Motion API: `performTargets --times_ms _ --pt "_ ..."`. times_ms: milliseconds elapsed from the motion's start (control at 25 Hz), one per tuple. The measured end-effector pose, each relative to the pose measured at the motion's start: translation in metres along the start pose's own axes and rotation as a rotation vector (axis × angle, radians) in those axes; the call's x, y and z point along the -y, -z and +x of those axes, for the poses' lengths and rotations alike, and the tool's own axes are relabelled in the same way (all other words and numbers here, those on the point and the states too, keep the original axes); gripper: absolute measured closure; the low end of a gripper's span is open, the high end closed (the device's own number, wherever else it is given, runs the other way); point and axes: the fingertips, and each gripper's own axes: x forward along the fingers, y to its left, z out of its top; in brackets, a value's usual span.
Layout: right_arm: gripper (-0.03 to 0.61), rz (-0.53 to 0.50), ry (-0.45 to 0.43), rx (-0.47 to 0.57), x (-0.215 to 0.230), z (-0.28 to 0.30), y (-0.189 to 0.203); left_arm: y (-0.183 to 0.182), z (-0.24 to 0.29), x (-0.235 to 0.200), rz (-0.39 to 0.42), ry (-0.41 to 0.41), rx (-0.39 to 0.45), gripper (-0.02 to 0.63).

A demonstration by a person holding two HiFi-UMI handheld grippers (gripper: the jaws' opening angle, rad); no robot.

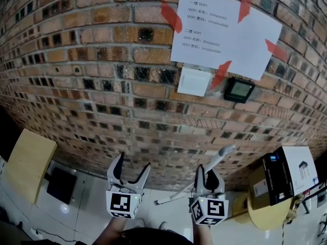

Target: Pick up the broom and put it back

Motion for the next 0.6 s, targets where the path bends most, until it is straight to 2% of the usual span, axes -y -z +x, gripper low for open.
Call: performTargets --times_ms 120,400,520,600 --pt "0.485 -0.008 0.021 -0.008 0.006 -0.004 0.001 0.005 0.001 0.004 0.019 0.016 -0.020 0.232" --pt "0.486 -0.022 0.064 -0.022 0.021 -0.011 0.005 0.010 0.001 0.007 -0.016 0.036 -0.020 0.232" --pt "0.486 -0.016 0.091 -0.023 0.030 -0.013 0.009 0.013 0.001 0.004 -0.079 0.046 -0.010 0.232" --pt "0.485 -0.009 0.107 -0.037 0.037 -0.013 0.016 0.015 0.002 0.004 -0.090 0.051 -0.012 0.232"
